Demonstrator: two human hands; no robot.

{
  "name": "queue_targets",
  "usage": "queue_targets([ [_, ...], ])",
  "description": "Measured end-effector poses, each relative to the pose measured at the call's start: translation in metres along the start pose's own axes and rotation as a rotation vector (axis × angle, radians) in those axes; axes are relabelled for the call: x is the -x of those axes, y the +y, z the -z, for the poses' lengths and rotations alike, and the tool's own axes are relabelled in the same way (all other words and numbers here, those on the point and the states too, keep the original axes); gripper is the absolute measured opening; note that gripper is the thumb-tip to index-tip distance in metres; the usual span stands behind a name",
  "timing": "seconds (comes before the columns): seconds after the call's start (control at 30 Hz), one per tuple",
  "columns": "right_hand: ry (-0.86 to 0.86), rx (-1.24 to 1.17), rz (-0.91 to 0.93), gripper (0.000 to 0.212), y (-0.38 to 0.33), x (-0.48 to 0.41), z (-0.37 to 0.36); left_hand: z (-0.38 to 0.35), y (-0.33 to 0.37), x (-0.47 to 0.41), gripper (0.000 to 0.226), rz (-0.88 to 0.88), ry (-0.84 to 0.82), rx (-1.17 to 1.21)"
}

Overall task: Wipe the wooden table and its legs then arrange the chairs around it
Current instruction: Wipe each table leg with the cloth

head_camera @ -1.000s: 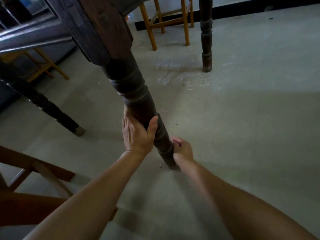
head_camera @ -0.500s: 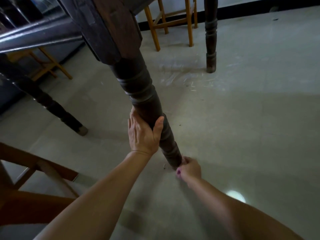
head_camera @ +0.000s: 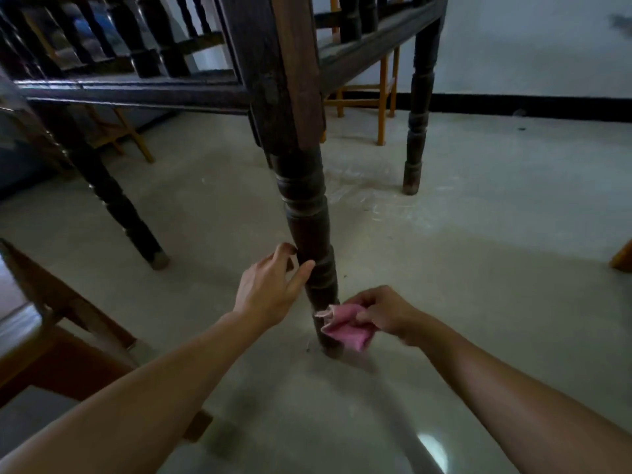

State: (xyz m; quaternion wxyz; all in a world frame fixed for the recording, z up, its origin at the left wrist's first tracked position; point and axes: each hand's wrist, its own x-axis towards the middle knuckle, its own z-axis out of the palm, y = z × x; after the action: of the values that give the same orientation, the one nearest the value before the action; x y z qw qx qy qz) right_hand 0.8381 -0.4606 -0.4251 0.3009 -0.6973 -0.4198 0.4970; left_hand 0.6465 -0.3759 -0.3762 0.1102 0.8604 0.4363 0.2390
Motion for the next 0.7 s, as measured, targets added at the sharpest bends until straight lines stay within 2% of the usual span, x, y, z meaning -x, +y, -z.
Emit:
queue_targets([
  [0.07, -0.008, 0.011, 0.055, 0.025, -0.019, 0.010, 0.018, 0.006, 0.000, 0.010, 0.039, -0.060, 0.009, -0.003],
  [0.2, 0.009, 0.058, 0.117, 0.021, -0.052, 0.024, 0.030, 0.010, 0.007, 0.032, 0.069, -0.151, -0.140, 0.128],
  [0.3, -0.047, -0.078, 0.098, 0.019, -0.072, 0.032, 0.027, 0.012, 0.013, 0.038, 0.063, -0.144, -0.176, 0.190],
  [0.4, -0.153, -0.245, 0.071, 0.018, -0.087, 0.039, 0.025, 0.020, 0.016, 0.034, 0.028, -0.121, -0.055, 0.205],
  [0.47, -0.124, -0.231, 0.086, 0.017, -0.095, 0.041, 0.030, 0.035, 0.015, 0.028, 0.016, -0.031, 0.017, 0.204],
  [0.6, 0.255, -0.139, 0.241, 0.013, -0.120, 0.039, 0.047, 0.084, 0.019, 0.003, 0.022, 0.221, 0.396, 0.425],
  [0.7, 0.382, -0.195, 0.385, 0.022, -0.148, 0.040, 0.050, 0.106, 0.045, -0.021, 0.019, 0.205, 0.587, 0.526],
])
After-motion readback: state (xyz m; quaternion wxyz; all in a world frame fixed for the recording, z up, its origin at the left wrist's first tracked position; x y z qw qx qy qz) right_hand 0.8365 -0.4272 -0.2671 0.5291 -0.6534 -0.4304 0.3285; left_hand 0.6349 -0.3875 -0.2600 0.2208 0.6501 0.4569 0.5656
